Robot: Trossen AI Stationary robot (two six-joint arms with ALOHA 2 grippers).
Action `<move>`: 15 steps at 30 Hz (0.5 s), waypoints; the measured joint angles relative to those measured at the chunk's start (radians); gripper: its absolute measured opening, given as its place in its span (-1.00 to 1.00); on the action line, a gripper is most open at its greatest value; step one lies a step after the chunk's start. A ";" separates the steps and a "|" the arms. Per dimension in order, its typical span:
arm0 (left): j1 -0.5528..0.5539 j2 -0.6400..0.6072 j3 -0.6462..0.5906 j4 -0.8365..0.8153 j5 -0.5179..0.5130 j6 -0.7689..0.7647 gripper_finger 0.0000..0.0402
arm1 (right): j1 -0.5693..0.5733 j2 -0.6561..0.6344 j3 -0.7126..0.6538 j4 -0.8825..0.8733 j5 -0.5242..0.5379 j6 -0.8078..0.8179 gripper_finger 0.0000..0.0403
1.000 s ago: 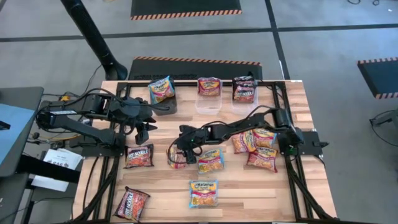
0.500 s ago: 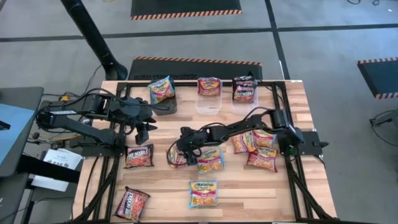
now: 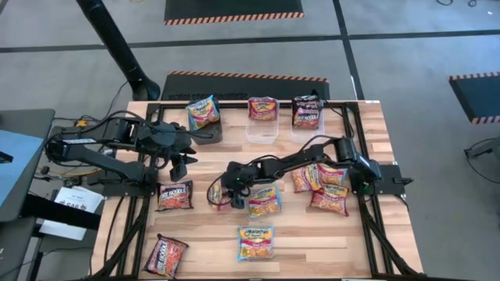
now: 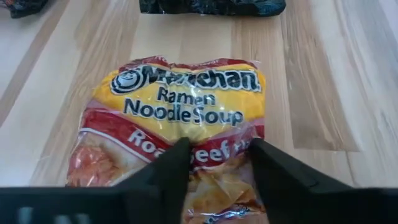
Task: Sort Maruchan noodles
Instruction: Put the red noodle pack into the left transparent bin
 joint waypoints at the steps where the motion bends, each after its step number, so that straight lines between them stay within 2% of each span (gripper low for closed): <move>1: 0.000 0.000 0.000 0.001 0.000 0.000 -0.39 | 0.000 0.000 0.000 -0.003 0.000 0.001 -0.23; 7: 0.000 0.000 0.000 0.000 0.000 0.000 -0.39 | 0.002 0.000 -0.001 -0.008 0.001 0.003 -0.86; 15: 0.000 0.000 0.000 0.000 0.000 0.000 -0.39 | 0.002 -0.012 0.023 -0.040 0.012 0.027 -0.90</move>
